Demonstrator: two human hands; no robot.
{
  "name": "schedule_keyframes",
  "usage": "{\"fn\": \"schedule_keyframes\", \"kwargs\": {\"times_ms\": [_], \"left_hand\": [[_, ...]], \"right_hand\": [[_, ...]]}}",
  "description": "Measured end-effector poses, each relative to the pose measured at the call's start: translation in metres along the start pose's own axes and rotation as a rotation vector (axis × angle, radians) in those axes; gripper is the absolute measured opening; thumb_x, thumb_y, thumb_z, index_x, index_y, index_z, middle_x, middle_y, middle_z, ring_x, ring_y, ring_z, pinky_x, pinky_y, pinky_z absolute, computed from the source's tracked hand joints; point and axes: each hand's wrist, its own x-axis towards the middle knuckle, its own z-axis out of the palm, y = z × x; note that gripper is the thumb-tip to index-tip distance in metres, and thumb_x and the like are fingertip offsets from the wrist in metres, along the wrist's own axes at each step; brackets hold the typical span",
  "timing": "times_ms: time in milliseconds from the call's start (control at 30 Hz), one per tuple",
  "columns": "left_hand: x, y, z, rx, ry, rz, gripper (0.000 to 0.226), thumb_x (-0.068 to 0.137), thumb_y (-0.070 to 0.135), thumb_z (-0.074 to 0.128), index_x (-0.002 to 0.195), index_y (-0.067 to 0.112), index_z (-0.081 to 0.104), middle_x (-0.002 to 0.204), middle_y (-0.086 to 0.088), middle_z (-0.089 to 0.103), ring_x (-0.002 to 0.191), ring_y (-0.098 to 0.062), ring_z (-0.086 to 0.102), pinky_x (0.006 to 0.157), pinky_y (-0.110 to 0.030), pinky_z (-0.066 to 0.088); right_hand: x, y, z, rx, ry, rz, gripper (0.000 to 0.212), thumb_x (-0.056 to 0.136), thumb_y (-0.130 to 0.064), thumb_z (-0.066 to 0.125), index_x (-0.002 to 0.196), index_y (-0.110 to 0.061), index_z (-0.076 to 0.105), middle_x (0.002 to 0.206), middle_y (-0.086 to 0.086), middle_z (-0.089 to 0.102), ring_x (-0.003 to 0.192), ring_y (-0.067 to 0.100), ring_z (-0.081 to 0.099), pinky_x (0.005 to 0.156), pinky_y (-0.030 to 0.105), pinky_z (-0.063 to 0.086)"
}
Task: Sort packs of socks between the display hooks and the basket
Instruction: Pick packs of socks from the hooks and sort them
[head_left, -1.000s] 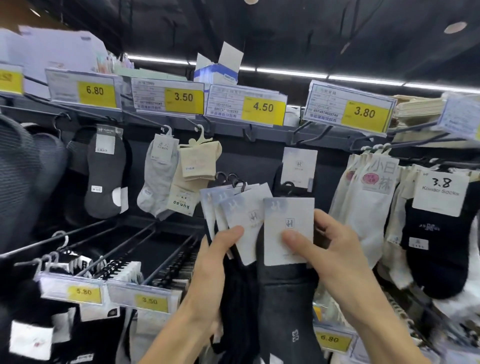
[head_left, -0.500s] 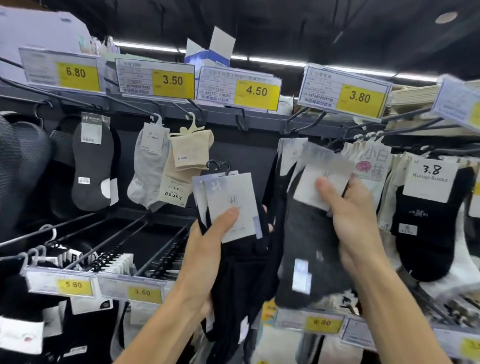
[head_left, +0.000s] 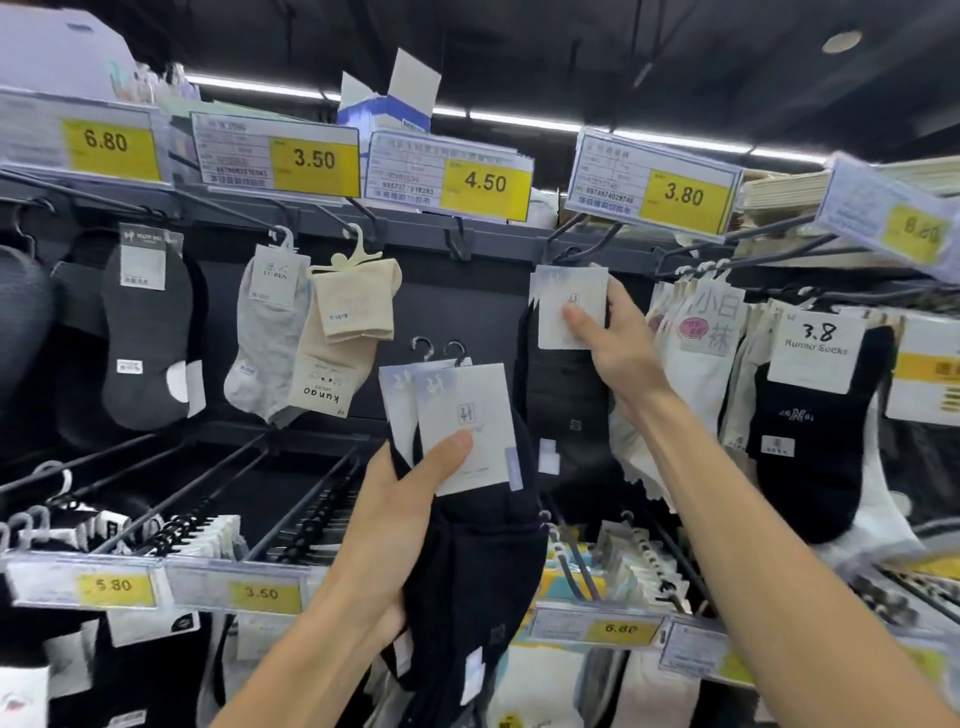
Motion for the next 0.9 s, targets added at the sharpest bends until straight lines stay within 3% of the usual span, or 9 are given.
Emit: {"fn": "schedule_keyframes", "kwargs": {"times_ms": [100, 167, 267, 367, 500, 567, 700, 767, 900], "left_hand": [[0.000, 0.001, 0.001, 0.019, -0.028, -0.018, 0.022, 0.072, 0.035, 0.074, 0.094, 0.035, 0.078, 0.102, -0.002, 0.079, 0.092, -0.020, 0.076, 0.066, -0.024, 0.060], [-0.001, 0.002, 0.001, 0.022, -0.028, -0.023, 0.024, 0.072, 0.034, 0.075, 0.096, 0.033, 0.078, 0.103, -0.002, 0.079, 0.093, -0.020, 0.076, 0.067, -0.024, 0.060], [0.000, 0.004, -0.002, 0.021, -0.029, -0.008, 0.023, 0.075, 0.030, 0.075, 0.098, 0.027, 0.078, 0.104, -0.004, 0.078, 0.094, -0.022, 0.076, 0.069, -0.025, 0.060], [0.002, 0.005, -0.005, 0.037, -0.043, 0.027, 0.027, 0.074, 0.030, 0.076, 0.100, 0.025, 0.077, 0.104, -0.005, 0.078, 0.095, -0.023, 0.076, 0.073, -0.026, 0.061], [0.007, 0.005, -0.004, 0.075, -0.086, 0.105, 0.028, 0.074, 0.029, 0.075, 0.101, 0.022, 0.077, 0.101, -0.008, 0.079, 0.093, -0.026, 0.076, 0.073, -0.028, 0.061], [0.009, 0.005, -0.002, 0.109, -0.106, 0.153, 0.025, 0.075, 0.033, 0.072, 0.098, 0.025, 0.078, 0.098, -0.006, 0.079, 0.090, -0.023, 0.076, 0.071, -0.025, 0.060], [0.013, 0.004, -0.003, 0.284, -0.200, 0.221, 0.019, 0.088, 0.043, 0.063, 0.099, 0.035, 0.077, 0.097, 0.004, 0.079, 0.092, -0.012, 0.075, 0.071, -0.017, 0.056], [0.013, 0.001, -0.010, 0.420, -0.226, 0.216, 0.026, 0.095, 0.051, 0.056, 0.107, 0.034, 0.073, 0.101, 0.009, 0.078, 0.097, -0.011, 0.073, 0.081, -0.028, 0.059], [0.010, -0.009, -0.030, 1.098, -0.102, 0.240, 0.063, 0.079, 0.077, 0.028, 0.138, 0.056, 0.033, 0.105, 0.037, 0.062, 0.103, 0.001, 0.062, 0.092, -0.038, 0.050]], "right_hand": [[0.004, 0.004, -0.003, -0.101, -0.051, 0.021, 0.066, 0.100, -0.014, 0.059, 0.156, -0.013, 0.025, 0.142, 0.005, 0.056, 0.123, 0.013, 0.058, 0.096, 0.016, 0.050], [0.005, 0.002, -0.004, -0.137, -0.052, 0.049, 0.068, 0.099, -0.013, 0.060, 0.157, -0.012, 0.024, 0.143, 0.004, 0.055, 0.124, 0.013, 0.057, 0.101, 0.019, 0.048], [-0.009, -0.009, -0.001, -0.173, 0.166, 0.062, 0.067, 0.098, -0.020, 0.062, 0.155, -0.012, 0.028, 0.136, 0.003, 0.055, 0.126, 0.016, 0.054, 0.108, 0.029, 0.044], [-0.060, -0.030, 0.010, -0.063, 0.318, -0.104, 0.052, 0.096, -0.028, 0.063, 0.144, -0.020, 0.046, 0.132, -0.004, 0.059, 0.122, 0.002, 0.054, 0.097, 0.009, 0.043], [-0.123, -0.052, 0.028, 0.103, -0.223, -0.110, 0.042, 0.088, -0.038, 0.066, 0.130, -0.035, 0.061, 0.118, -0.013, 0.070, 0.111, 0.002, 0.065, 0.086, 0.013, 0.051], [-0.130, -0.055, 0.035, 0.124, -0.336, -0.072, 0.032, 0.086, -0.035, 0.070, 0.117, -0.039, 0.066, 0.112, -0.010, 0.073, 0.105, 0.007, 0.069, 0.082, 0.018, 0.054], [-0.123, -0.047, 0.034, 0.265, -0.297, 0.011, 0.023, 0.086, -0.027, 0.071, 0.109, -0.028, 0.070, 0.108, 0.003, 0.075, 0.101, 0.020, 0.071, 0.083, 0.032, 0.057], [-0.114, -0.040, 0.030, 0.395, -0.211, 0.057, 0.024, 0.088, -0.024, 0.070, 0.112, -0.022, 0.070, 0.112, 0.006, 0.074, 0.104, 0.023, 0.071, 0.083, 0.032, 0.058], [-0.076, -0.030, 0.009, 0.421, 0.178, 0.110, 0.023, 0.096, -0.009, 0.060, 0.117, -0.014, 0.063, 0.108, -0.003, 0.076, 0.103, 0.012, 0.071, 0.090, 0.029, 0.056]]}}
